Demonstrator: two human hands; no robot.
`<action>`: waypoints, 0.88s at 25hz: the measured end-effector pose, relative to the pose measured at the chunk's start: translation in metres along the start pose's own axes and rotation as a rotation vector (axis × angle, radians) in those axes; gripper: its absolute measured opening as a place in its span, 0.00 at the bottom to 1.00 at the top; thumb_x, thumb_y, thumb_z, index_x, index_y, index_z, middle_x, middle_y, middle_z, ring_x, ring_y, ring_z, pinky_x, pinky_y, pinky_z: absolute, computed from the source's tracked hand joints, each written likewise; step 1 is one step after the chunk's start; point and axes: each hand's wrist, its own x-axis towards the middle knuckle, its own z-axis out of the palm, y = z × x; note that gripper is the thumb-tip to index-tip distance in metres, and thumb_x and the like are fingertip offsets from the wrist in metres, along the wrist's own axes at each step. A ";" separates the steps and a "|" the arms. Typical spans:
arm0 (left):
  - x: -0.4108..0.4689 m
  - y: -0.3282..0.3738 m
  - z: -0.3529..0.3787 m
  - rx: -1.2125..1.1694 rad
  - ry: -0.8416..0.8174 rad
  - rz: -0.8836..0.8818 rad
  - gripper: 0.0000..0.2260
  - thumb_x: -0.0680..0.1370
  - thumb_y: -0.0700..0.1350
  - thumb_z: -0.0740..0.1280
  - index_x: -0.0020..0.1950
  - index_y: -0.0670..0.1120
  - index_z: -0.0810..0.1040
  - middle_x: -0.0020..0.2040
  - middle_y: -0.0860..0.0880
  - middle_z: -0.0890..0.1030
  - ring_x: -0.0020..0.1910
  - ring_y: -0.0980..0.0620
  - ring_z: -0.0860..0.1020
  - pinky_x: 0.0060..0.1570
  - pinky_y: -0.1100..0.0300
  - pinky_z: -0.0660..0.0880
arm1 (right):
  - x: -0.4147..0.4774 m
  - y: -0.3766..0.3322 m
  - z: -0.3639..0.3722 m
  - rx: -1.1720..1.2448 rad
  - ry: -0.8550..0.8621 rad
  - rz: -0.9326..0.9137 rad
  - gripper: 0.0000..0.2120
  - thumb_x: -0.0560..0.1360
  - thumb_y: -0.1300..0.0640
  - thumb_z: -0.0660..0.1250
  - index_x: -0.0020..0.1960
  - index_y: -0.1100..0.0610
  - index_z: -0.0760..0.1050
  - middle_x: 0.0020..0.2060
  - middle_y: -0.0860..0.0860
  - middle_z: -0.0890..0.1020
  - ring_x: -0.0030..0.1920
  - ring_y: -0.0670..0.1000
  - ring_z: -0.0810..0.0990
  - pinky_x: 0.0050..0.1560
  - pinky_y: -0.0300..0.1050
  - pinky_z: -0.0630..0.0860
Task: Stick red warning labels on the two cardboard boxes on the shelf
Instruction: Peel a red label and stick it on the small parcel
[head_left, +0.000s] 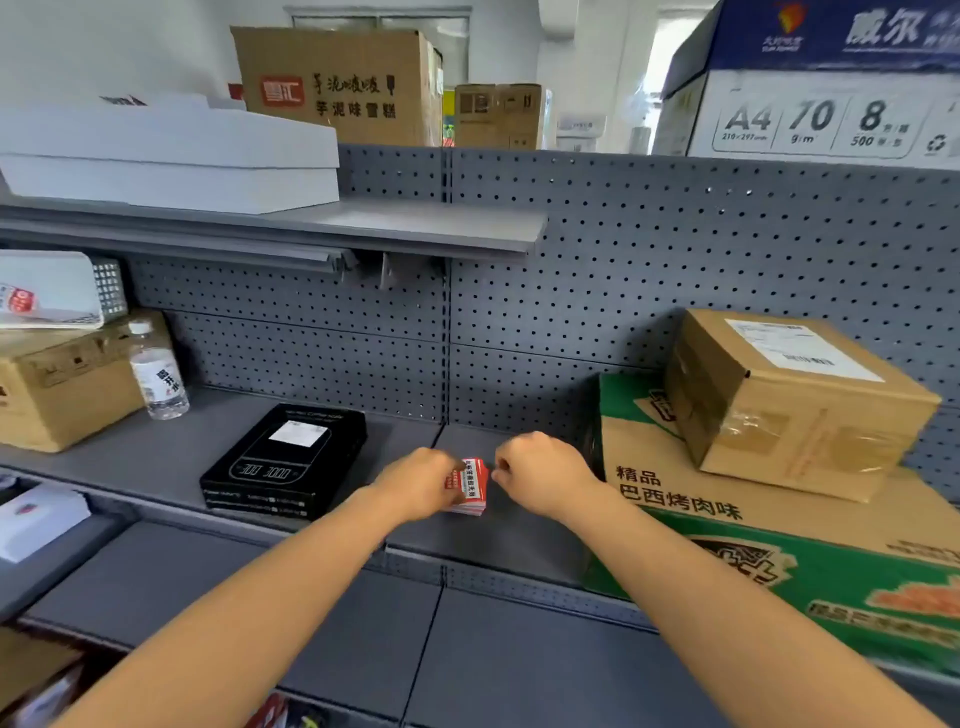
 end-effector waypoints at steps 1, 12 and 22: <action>0.002 0.001 0.005 0.013 -0.031 -0.003 0.12 0.77 0.53 0.70 0.57 0.49 0.80 0.53 0.46 0.83 0.52 0.43 0.82 0.49 0.47 0.81 | 0.000 0.001 0.001 0.004 -0.011 -0.007 0.13 0.81 0.49 0.63 0.49 0.56 0.81 0.50 0.57 0.84 0.49 0.61 0.82 0.48 0.53 0.81; 0.001 0.007 0.001 0.054 -0.103 -0.051 0.14 0.77 0.49 0.74 0.61 0.49 0.85 0.57 0.43 0.84 0.56 0.42 0.82 0.52 0.56 0.76 | -0.009 0.017 -0.001 0.032 -0.040 -0.038 0.14 0.82 0.46 0.63 0.51 0.55 0.80 0.49 0.54 0.83 0.48 0.58 0.82 0.49 0.54 0.82; -0.001 0.065 -0.043 -0.323 0.602 0.044 0.07 0.78 0.41 0.68 0.40 0.47 0.80 0.38 0.49 0.79 0.39 0.45 0.79 0.38 0.51 0.77 | 0.003 0.011 -0.036 0.746 0.084 0.192 0.33 0.81 0.35 0.57 0.45 0.64 0.82 0.43 0.58 0.87 0.42 0.56 0.84 0.52 0.54 0.82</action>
